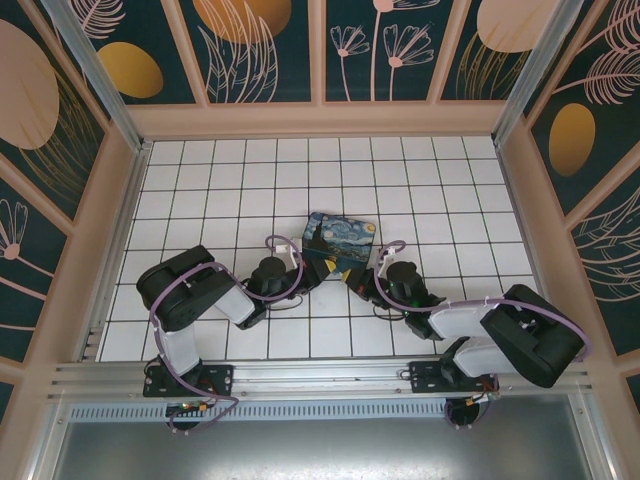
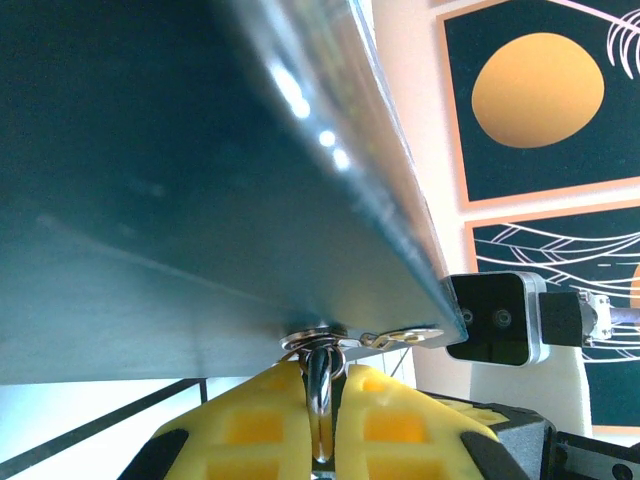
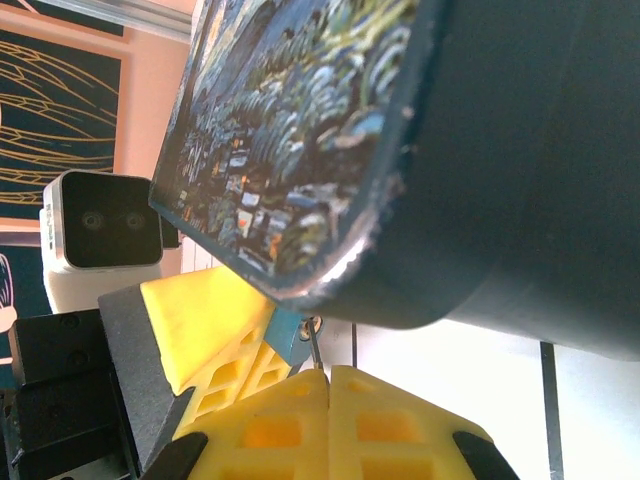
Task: Unlock a padlock with a key
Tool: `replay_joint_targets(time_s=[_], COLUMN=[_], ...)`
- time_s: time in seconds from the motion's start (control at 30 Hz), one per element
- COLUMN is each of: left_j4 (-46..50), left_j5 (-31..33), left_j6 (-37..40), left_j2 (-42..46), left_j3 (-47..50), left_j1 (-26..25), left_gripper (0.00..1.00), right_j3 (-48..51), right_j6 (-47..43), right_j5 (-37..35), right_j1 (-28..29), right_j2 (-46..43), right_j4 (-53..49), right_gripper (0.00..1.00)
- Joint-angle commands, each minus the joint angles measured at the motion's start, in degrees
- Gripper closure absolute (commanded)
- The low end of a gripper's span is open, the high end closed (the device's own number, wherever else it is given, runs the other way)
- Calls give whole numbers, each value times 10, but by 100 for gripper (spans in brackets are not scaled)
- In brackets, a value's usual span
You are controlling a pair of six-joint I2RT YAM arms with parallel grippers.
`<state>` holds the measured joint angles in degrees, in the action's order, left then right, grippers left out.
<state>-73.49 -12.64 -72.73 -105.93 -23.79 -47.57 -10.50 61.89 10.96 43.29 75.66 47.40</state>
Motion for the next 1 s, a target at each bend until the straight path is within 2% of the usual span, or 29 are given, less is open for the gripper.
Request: replay_joint_targets(time_s=[0.0, 0.37, 0.7, 0.97], left_j4=[-29, -35, -124, -115], left_j5=[-4, -16, -36, -39], left_j6=[3, -7, -83, -95], left_j2=[-7, 7, -4, 12], left_j3=[-6, 1, 16, 11], left_j1=[1, 1, 1, 0], left_gripper=[100, 100, 100, 100], right_j3=[-18, -19, -25, -31], right_j6=[2, 8, 25, 44], right_j5=[8, 3, 31, 35], right_j1=[6, -9, -24, -25], right_j2=[10, 29, 43, 62], right_j4=[38, 72, 119, 154], right_gripper=[100, 100, 100, 100])
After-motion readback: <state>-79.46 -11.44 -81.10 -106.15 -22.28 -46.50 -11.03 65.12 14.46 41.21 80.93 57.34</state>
